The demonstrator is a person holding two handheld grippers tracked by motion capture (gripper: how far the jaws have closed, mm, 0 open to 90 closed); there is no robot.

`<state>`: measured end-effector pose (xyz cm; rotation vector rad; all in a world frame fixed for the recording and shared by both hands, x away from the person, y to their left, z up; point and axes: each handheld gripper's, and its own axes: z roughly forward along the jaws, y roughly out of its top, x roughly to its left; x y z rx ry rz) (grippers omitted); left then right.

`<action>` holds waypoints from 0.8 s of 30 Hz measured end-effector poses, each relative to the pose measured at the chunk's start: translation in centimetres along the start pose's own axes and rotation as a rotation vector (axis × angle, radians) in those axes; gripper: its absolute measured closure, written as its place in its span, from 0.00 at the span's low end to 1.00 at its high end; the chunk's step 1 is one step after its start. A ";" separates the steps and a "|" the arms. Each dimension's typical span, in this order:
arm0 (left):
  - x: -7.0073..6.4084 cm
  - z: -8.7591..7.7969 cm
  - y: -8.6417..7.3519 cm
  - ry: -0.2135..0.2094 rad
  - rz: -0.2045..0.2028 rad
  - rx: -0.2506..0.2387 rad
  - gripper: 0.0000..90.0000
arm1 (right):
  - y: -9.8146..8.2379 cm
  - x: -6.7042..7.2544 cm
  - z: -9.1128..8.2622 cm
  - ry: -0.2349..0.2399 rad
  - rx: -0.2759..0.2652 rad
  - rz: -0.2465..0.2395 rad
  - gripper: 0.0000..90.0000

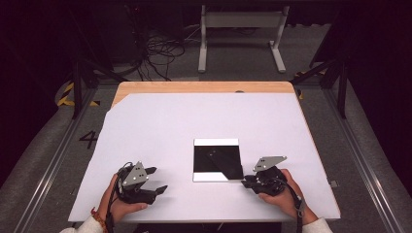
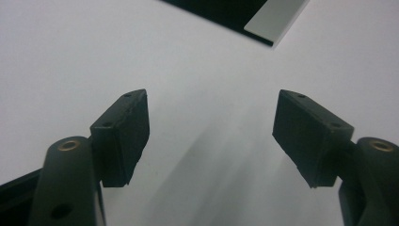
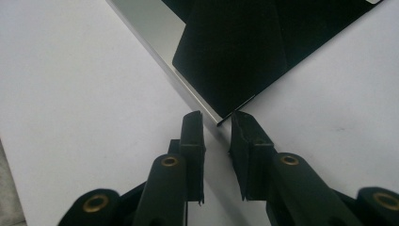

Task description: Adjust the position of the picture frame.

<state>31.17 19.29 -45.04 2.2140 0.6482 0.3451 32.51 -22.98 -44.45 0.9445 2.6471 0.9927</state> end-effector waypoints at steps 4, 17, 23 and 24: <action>0.2 0.1 0.0 -0.005 -0.009 -0.001 0.29 | 0.1 0.1 -0.1 0.017 -0.024 0.001 0.82; -0.3 1.0 0.1 -0.055 0.010 0.033 0.28 | 0.2 -0.1 0.3 0.042 -0.034 0.029 0.75; -0.2 1.1 0.1 -0.059 0.011 0.033 0.28 | 0.1 -0.8 0.0 0.019 -0.001 0.052 0.72; -0.2 1.1 0.1 -0.061 0.010 0.034 0.28 | 0.0 -0.9 0.0 0.022 -0.001 0.054 0.72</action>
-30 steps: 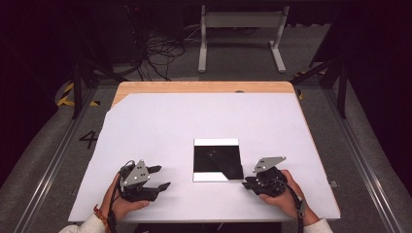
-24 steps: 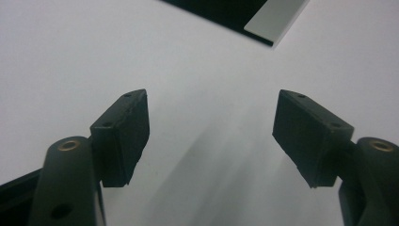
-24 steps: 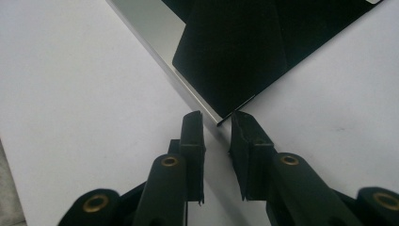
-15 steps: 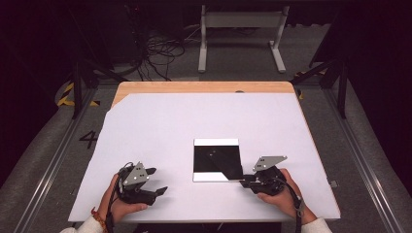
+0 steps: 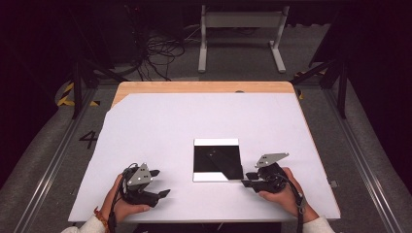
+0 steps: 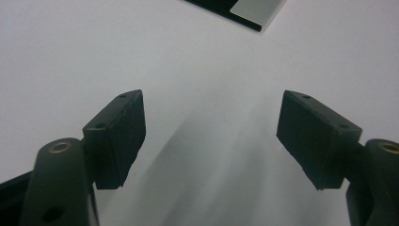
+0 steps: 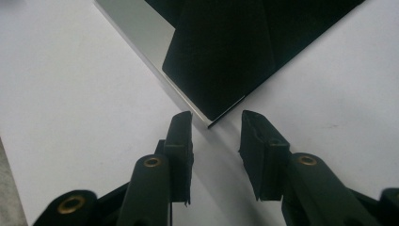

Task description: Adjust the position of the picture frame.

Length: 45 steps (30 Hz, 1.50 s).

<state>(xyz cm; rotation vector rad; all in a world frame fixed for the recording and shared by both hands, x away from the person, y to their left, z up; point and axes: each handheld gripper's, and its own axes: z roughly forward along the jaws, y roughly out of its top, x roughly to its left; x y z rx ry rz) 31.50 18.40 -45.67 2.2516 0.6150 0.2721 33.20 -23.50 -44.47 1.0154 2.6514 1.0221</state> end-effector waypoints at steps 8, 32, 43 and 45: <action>-0.3 0.4 0.2 -0.031 0.018 0.016 0.27 | 0.7 0.5 0.4 0.021 0.048 -0.052 0.63; -0.3 0.9 0.3 -0.040 0.020 0.029 0.25 | 1.6 -0.7 1.0 0.096 0.023 0.033 0.52; -0.2 1.1 0.3 -0.030 0.024 0.041 0.25 | 2.0 -1.7 1.6 0.155 -0.036 0.152 0.46; -0.3 1.1 0.3 -0.029 0.034 0.044 0.24 | 2.0 -1.7 1.6 0.144 -0.053 0.167 0.46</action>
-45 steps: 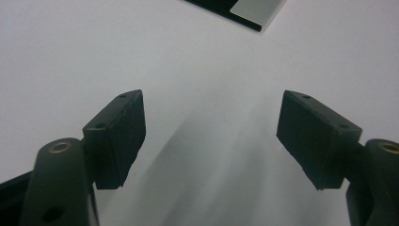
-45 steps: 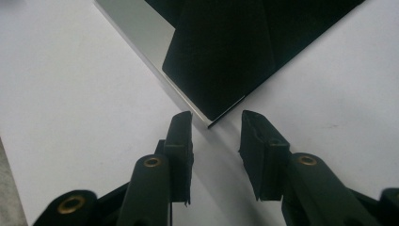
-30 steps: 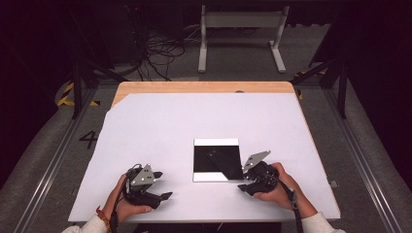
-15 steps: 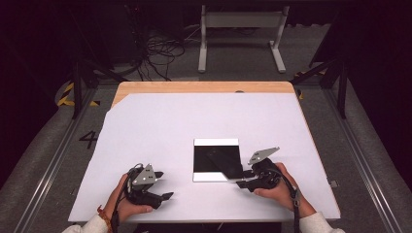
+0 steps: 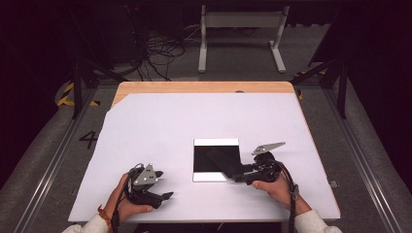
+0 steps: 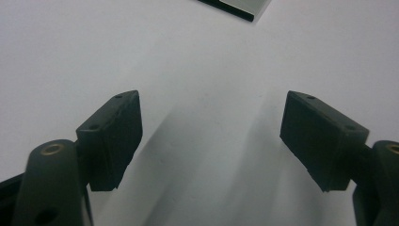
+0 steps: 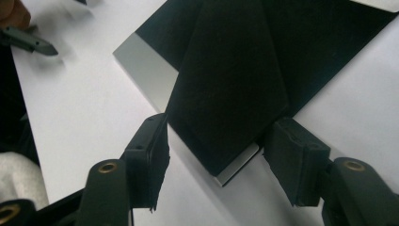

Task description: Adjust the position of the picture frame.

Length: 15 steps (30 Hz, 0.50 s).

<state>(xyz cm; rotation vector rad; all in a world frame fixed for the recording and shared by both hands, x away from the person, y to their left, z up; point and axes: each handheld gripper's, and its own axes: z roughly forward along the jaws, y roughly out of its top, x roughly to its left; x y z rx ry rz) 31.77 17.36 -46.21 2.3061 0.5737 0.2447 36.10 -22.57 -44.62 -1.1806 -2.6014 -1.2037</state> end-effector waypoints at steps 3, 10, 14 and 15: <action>-0.1 0.0 0.0 0.001 -0.002 -0.001 0.24 | 0.0 0.1 0.0 -0.002 0.001 -0.004 0.44; 0.0 0.0 0.0 0.000 0.003 0.002 0.24 | -0.2 0.0 0.0 0.007 -0.018 0.016 0.45; 0.0 0.1 0.0 0.001 0.005 0.002 0.24 | -0.2 -0.3 0.0 0.004 -0.036 0.033 0.48; 0.0 0.1 0.0 0.001 0.005 0.002 0.24 | -0.2 -0.3 0.0 0.004 -0.036 0.033 0.48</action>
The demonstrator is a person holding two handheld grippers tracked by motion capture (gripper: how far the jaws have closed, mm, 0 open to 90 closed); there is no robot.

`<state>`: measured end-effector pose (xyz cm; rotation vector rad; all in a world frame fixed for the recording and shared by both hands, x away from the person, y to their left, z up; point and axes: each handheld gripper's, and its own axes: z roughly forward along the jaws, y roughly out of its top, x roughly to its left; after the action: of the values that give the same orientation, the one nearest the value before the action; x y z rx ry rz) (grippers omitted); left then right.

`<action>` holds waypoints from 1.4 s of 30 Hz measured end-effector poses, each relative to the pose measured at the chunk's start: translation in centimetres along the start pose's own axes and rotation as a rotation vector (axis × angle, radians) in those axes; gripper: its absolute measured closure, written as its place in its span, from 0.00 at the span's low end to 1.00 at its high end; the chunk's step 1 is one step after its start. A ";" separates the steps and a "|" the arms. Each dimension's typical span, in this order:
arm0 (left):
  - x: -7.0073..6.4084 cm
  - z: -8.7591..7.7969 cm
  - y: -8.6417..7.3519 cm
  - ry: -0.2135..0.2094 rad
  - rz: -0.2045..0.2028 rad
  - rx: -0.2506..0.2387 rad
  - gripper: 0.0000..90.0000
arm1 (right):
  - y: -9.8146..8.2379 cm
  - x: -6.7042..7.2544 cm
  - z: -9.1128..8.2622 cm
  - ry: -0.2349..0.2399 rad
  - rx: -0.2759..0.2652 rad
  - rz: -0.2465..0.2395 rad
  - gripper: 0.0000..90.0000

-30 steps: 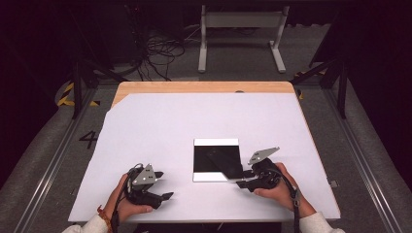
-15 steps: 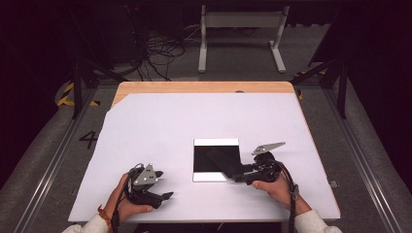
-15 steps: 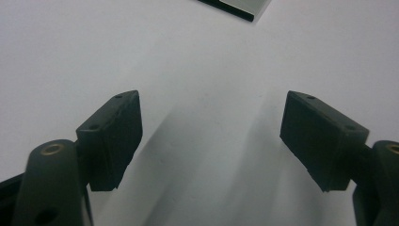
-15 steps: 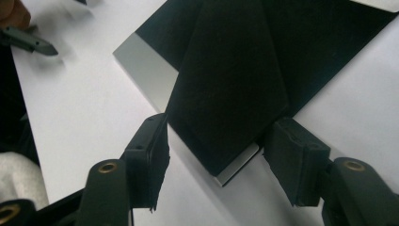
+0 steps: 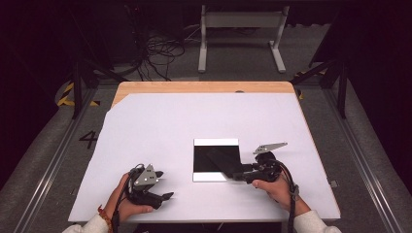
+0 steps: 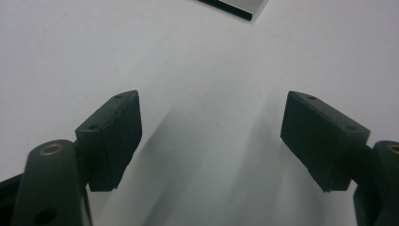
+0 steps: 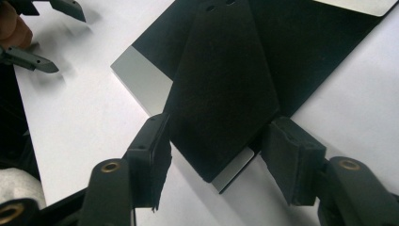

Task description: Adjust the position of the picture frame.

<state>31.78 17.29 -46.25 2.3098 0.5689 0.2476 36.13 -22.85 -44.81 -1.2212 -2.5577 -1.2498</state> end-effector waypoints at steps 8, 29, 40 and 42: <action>0.0 0.1 0.0 -0.005 0.000 0.000 0.24 | 0.1 0.0 -0.1 0.016 -0.031 0.020 0.48; -0.2 0.7 0.3 0.004 0.010 0.020 0.23 | 0.0 -1.4 1.2 0.140 -0.124 0.235 0.56; 0.3 1.3 1.6 -0.032 -0.038 -0.053 0.24 | -0.1 -1.2 1.5 0.137 -0.145 0.214 0.57; 0.6 1.5 1.9 -0.041 -0.052 -0.065 0.24 | -0.1 -1.2 1.5 0.134 -0.145 0.205 0.57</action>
<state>33.45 15.40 -45.97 2.2294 0.5914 0.1907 37.29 -22.66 -46.32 -1.3361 -2.2188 -1.4369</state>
